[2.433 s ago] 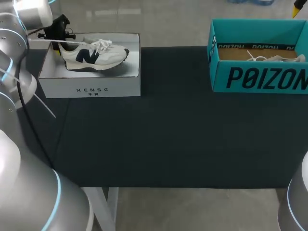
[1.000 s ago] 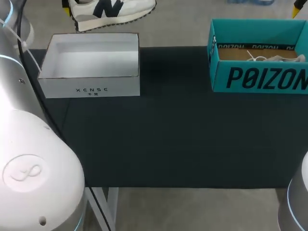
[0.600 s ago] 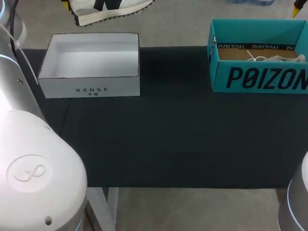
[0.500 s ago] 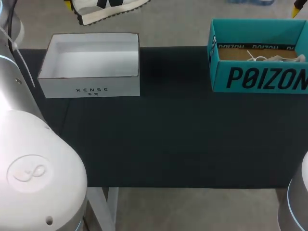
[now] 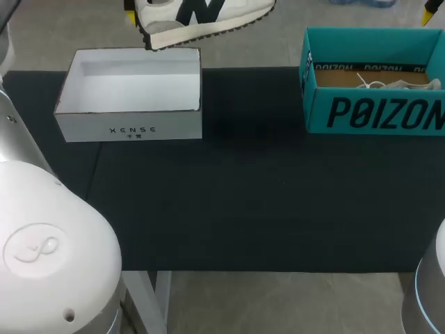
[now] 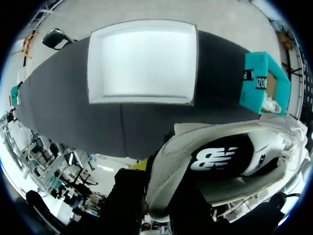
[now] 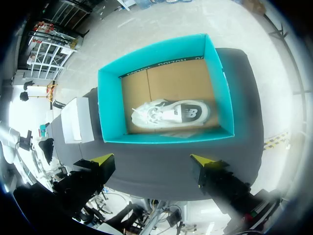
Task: Take the shoe out of the shoebox, open the shoe tongue, remove and reinsert the insole, then place the shoe into the shoebox
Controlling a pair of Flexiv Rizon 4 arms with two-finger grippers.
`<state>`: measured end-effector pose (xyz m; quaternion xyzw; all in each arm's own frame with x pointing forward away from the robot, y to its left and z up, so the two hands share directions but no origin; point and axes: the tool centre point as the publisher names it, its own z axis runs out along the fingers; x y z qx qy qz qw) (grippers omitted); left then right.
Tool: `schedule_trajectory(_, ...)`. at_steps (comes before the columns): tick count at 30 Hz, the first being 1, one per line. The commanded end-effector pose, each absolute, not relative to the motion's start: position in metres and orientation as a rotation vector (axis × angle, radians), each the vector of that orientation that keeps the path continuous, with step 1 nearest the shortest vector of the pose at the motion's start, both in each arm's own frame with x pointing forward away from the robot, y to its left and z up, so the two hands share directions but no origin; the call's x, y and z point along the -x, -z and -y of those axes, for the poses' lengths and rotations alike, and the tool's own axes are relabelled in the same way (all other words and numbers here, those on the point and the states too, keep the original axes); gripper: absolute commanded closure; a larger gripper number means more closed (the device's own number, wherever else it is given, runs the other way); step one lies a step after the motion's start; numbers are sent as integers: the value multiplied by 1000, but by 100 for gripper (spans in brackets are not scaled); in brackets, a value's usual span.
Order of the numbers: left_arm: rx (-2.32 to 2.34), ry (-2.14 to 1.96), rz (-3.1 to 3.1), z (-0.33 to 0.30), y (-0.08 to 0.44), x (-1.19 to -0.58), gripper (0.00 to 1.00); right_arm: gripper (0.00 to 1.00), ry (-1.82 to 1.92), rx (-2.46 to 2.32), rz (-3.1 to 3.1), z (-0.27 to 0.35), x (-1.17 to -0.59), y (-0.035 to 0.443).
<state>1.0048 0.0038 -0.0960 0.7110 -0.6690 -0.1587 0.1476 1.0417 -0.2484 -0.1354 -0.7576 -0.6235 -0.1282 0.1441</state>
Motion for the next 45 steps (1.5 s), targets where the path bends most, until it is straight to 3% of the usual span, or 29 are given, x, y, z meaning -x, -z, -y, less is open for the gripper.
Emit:
schedule_trajectory(1,-2432,-380,2328,15,104,-940,100,0,370,2186,1798,248,-1041,135)
schedule_trajectory(21,-2469,-594,2598,99,193,-835,100,0,370,2186,1798,248,-1041,135)
schedule_trajectory(31,-2495,-530,2540,115,235,-839,100,0,370,2186,1798,248,-1041,135)
schedule_trajectory(45,-2023,-307,2531,140,279,-850,100,0,370,2186,1798,248,-1041,135)
